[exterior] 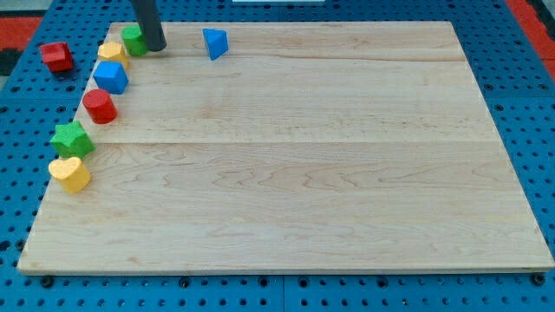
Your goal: Move the blue triangle parallel to the red circle
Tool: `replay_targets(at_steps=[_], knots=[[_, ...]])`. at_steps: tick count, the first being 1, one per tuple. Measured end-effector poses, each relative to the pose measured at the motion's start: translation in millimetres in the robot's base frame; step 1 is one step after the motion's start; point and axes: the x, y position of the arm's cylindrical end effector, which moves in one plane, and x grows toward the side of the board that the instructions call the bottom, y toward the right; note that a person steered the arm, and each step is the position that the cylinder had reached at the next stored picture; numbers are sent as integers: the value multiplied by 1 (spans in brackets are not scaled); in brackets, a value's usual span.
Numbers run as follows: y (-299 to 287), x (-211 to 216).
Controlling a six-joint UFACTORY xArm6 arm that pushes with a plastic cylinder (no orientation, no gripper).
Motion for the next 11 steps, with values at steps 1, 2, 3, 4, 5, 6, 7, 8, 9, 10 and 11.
replay_targets(at_steps=[1,2,3,4,5,6,7,8,9,10,11], knots=[[18,-13],[-7,-18],[-10,-25],[-27,-26],[9,-34],[95,-37],[101,6],[95,49],[140,20],[123,-19],[64,-4]])
